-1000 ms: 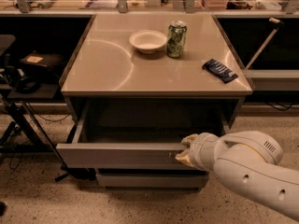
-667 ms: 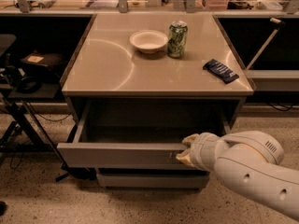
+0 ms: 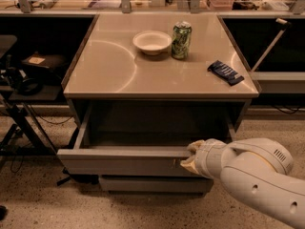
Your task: Open top drawer
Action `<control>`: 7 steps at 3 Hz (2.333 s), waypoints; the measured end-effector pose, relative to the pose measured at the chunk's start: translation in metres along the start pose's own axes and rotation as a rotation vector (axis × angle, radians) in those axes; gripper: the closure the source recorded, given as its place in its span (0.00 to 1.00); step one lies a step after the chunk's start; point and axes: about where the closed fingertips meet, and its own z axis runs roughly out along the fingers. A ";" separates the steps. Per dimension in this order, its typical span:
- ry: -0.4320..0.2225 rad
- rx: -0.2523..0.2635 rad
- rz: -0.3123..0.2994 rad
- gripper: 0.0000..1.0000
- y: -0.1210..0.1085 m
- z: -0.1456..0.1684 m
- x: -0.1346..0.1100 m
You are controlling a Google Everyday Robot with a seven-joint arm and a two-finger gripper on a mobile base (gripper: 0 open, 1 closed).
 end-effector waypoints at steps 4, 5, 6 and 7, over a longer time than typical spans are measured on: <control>0.006 0.006 0.017 1.00 0.012 -0.013 0.008; 0.011 0.009 0.025 1.00 0.019 -0.019 0.013; 0.011 0.009 0.025 1.00 0.019 -0.019 0.012; 0.016 0.012 0.032 1.00 0.025 -0.025 0.018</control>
Offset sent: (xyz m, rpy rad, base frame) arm -0.5191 -0.0522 -0.0858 0.0113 0.0525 -0.3740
